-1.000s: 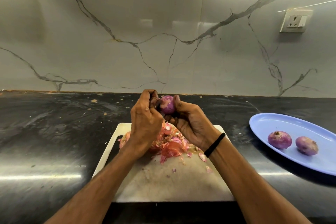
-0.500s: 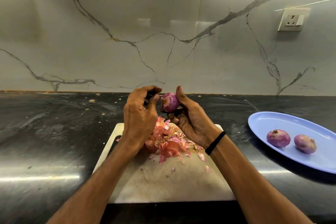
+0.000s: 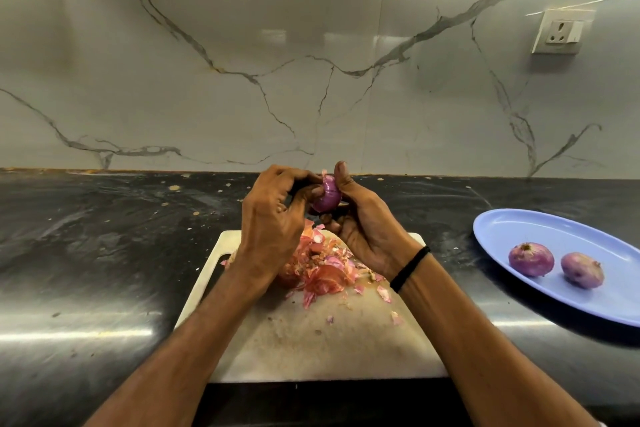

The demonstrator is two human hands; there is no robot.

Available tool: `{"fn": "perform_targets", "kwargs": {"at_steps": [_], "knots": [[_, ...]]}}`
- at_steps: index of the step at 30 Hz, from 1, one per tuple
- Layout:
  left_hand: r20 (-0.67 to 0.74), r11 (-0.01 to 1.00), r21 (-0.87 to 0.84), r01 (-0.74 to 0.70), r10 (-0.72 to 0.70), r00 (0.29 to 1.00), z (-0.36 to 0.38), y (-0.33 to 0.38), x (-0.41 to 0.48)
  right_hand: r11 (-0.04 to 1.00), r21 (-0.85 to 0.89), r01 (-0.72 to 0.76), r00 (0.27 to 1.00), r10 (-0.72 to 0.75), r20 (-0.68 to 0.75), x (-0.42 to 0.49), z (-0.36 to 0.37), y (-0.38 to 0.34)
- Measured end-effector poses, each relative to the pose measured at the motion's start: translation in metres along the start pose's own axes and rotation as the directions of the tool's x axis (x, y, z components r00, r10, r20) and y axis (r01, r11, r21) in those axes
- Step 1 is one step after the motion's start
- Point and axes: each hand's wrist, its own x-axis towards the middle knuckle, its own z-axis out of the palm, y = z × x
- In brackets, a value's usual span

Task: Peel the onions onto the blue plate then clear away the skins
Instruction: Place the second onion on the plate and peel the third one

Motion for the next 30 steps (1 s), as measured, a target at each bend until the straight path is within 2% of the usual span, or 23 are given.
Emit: {"fn": "perform_targets", "kwargs": {"at_steps": [9, 17, 22, 25, 30], "knots": [[0.017, 0.999, 0.019, -0.043, 0.043, 0.999, 0.005, -0.002, -0.001, 1.0, -0.029, 0.001, 0.999, -0.002, -0.042, 0.004, -0.004, 0.003], [0.07, 0.983, 0.167, -0.083, 0.072, 0.995, 0.013, -0.013, -0.004, 1.0, -0.017, -0.006, 0.999, 0.005, -0.037, 0.009, -0.007, 0.01], [0.107, 0.969, 0.233, -0.08, 0.057, 0.993, 0.02, -0.009, -0.009, 0.998, 0.054, -0.026, 1.0, 0.026, 0.001, 0.01, -0.005, 0.01], [0.069, 0.964, 0.259, -0.067, 0.051, 0.996, 0.022, -0.007, -0.008, 0.991, 0.121, -0.048, 0.999, 0.045, 0.028, 0.011, -0.004, 0.009], [0.044, 0.972, 0.223, -0.075, 0.067, 0.997, 0.021, -0.004, -0.01, 0.986, 0.153, -0.063, 0.998, 0.062, 0.011, 0.011, -0.006, 0.004]]}}
